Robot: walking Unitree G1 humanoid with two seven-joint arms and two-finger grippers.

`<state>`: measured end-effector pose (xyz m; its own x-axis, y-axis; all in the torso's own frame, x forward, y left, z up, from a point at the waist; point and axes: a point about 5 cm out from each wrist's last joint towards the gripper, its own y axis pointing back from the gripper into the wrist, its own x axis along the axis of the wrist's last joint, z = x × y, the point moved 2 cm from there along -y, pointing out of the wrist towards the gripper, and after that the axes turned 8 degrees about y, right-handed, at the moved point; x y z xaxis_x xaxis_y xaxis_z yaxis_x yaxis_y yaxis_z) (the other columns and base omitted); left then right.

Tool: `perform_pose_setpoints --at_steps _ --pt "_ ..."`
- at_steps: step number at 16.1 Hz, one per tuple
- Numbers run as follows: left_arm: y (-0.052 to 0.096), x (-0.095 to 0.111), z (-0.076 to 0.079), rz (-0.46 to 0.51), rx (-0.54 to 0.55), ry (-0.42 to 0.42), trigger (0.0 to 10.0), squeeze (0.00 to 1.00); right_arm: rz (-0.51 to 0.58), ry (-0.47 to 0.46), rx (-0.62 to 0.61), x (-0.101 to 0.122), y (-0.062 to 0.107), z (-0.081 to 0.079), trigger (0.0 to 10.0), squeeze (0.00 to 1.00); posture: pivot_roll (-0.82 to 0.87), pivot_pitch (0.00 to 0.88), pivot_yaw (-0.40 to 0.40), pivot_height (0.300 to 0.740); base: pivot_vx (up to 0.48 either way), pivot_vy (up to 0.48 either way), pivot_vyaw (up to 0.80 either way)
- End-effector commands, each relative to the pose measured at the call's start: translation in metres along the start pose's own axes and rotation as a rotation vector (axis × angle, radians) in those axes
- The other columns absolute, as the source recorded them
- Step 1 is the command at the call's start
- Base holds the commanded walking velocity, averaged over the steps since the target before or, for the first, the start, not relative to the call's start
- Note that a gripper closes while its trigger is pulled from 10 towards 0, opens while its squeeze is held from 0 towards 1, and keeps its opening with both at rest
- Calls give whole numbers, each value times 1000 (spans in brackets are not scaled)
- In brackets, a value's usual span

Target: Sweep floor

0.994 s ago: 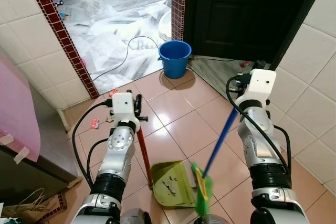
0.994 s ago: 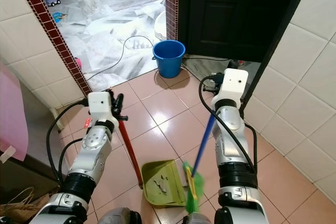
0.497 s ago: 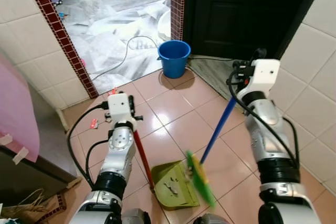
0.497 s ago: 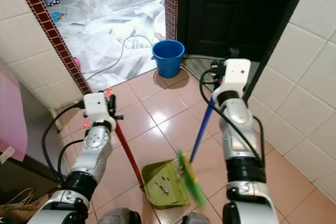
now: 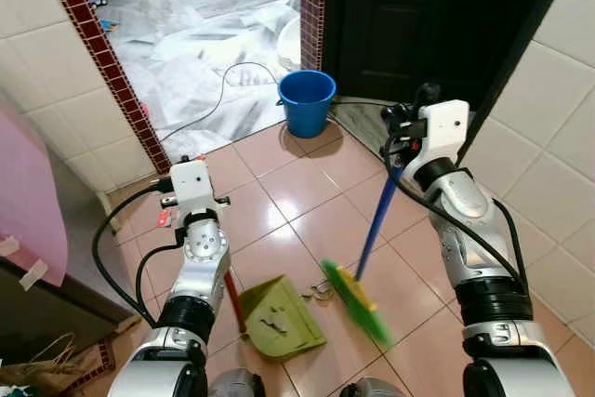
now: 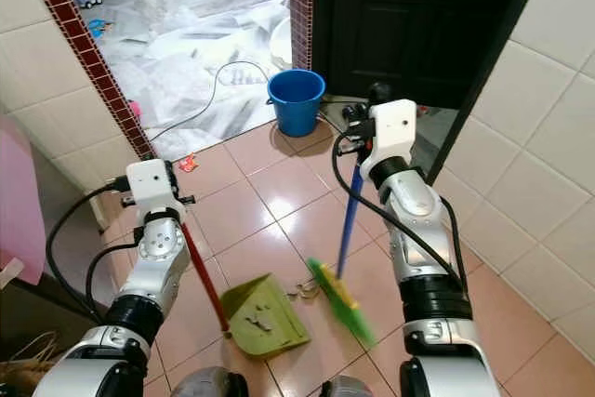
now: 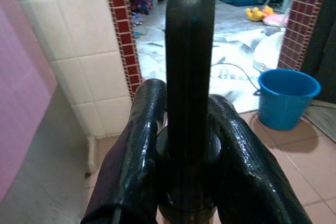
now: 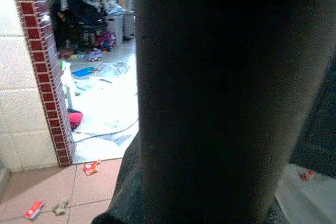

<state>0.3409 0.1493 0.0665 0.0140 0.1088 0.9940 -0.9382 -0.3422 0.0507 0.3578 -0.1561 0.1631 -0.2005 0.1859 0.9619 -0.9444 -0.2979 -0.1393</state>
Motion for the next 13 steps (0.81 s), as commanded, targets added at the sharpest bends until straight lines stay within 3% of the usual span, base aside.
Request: perform_pose_setpoints --at_steps 1,6,9,11,13 --pt "-3 -2 -7 6 17 -53 10000 0 51 21 17 10 -3 -1 10000 0 -77 0 51 740 0 0 0" --pt "3 -11 9 -54 -55 4 10000 0 38 -1 43 1 0 -14 10000 0 -77 0 45 740 0 0 0" --pt "6 -12 24 -59 -107 19 10000 0 54 -208 12 6 -7 -18 10000 0 -77 0 46 740 0 0 0" --pt "4 -11 25 -63 -119 21 10000 0 120 -358 2 24 -14 -14 10000 0 -78 0 48 740 0 0 0" --pt "3 -10 26 -62 -124 27 10000 0 141 -401 14 33 -17 -11 10000 0 -77 0 48 740 0 0 0"
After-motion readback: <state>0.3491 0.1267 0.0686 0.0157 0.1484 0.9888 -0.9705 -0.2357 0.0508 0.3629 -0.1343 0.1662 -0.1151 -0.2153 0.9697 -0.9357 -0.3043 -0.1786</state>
